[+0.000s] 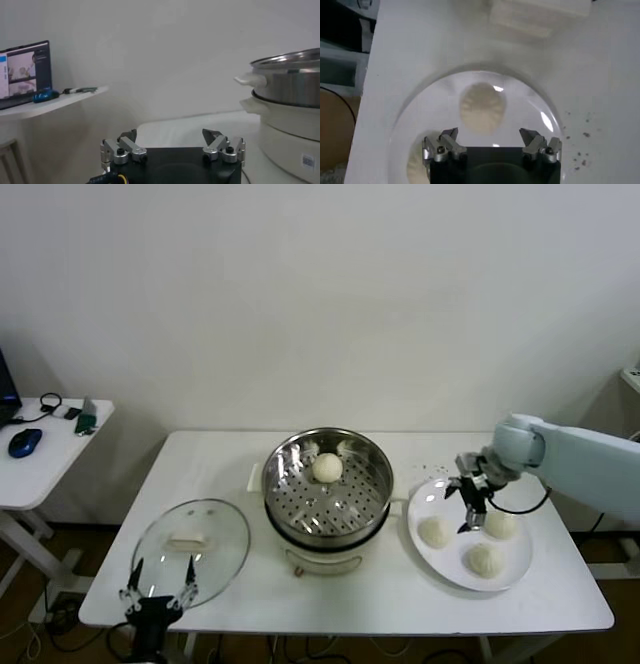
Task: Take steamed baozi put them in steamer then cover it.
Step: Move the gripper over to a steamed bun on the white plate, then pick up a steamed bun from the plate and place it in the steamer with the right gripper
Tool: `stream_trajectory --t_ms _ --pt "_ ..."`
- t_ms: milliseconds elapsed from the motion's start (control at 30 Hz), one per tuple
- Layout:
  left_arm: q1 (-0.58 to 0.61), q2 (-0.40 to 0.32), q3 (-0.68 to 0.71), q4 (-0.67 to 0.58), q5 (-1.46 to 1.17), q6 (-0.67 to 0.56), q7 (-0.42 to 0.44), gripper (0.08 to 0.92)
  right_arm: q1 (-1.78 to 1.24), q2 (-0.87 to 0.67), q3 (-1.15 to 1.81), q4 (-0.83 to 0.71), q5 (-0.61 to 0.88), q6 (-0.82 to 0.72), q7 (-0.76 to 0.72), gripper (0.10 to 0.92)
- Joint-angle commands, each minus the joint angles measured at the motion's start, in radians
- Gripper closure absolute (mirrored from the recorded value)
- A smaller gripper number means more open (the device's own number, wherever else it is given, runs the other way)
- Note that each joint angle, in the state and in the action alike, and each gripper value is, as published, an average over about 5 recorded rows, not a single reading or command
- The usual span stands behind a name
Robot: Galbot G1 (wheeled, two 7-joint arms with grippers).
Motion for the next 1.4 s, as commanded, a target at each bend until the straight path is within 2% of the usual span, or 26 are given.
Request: stream_trajectory --t_ms 33,800,1133,1400 --pt "0.011 0.001 -0.004 0.005 0.0 -0.004 -0.001 0.177 -0.158 0.058 0.118 -0.082 -0.03 -0.029 0.024 0.203" --pt "0.014 0.001 -0.007 0.015 0.0 -0.011 -0.002 0.177 -0.163 0.095 0.127 -0.118 -0.031 -0.023 -0.017 0.203" --pt "0.021 0.007 0.002 0.0 0.012 0.006 -0.015 0.177 -0.132 0.091 0.121 -0.11 -0.023 -0.021 -0.045 0.263" --pt "0.026 -0.003 0.012 -0.005 0.022 0.007 -0.018 0.177 -0.035 0.075 0.079 -0.094 0.033 -0.027 -0.041 0.27"
